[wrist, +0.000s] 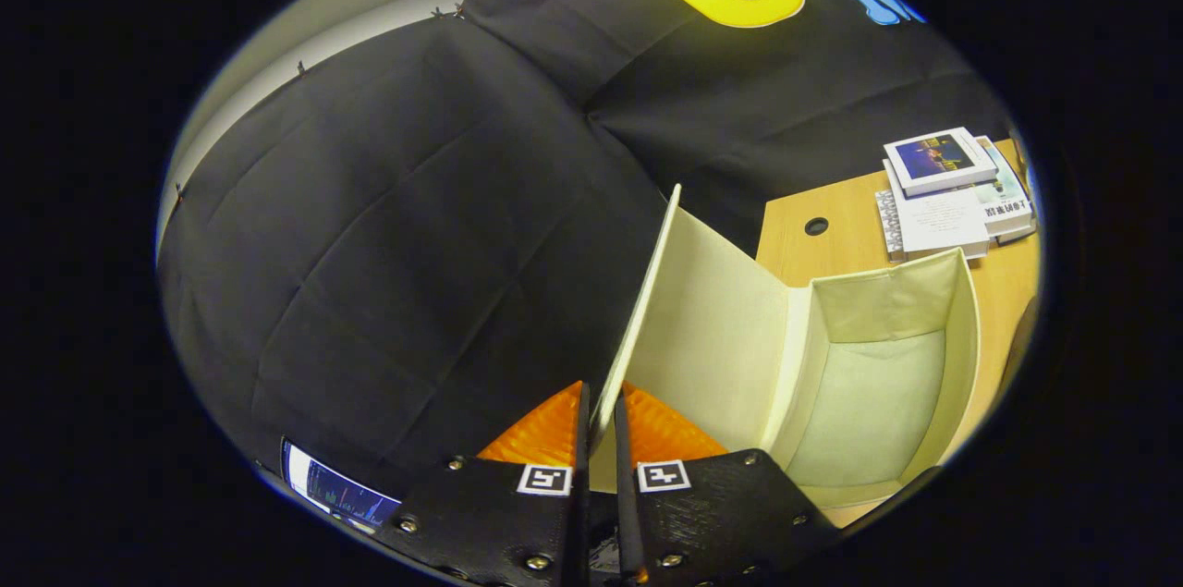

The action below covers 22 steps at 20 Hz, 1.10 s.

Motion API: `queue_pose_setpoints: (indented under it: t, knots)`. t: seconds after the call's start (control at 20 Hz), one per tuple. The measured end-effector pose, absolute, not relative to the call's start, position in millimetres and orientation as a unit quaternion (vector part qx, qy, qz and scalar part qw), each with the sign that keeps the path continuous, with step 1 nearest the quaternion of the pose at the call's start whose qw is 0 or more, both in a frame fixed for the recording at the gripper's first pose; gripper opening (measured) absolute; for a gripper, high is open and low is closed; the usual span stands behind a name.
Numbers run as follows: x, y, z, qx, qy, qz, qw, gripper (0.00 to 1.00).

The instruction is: Open the storage box then place both shoes into the box .Put the left shoe in first, then the right shoe, with the right side of both shoes facing outward in a uniform manner.

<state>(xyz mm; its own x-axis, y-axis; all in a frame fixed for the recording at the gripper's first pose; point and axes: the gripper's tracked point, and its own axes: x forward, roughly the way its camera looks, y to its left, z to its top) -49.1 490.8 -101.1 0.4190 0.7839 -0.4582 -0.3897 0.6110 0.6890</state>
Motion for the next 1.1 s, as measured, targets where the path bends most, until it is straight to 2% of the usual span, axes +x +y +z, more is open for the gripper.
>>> queue_pose_setpoints:
  t: [0.1,0.15,0.2,0.25,0.3,0.35,0.8,1.1]
  knots:
    - [-48,498,-104,0.237,0.388,0.377,0.807,0.21]
    - [-51,506,-102,0.231,0.384,0.390,0.804,0.35]
    - [-51,505,-98,0.227,0.377,0.397,0.805,0.58]
    - [-53,498,-96,0.221,0.368,0.399,0.810,0.68]
    - [-49,487,-89,0.216,0.359,0.400,0.815,0.95]
    - [-47,487,-91,0.212,0.350,0.397,0.821,0.97]
    - [-10,367,-86,0.122,0.288,0.329,0.891,0.97]
    - [4,278,-107,0.089,0.285,0.266,0.917,0.97]
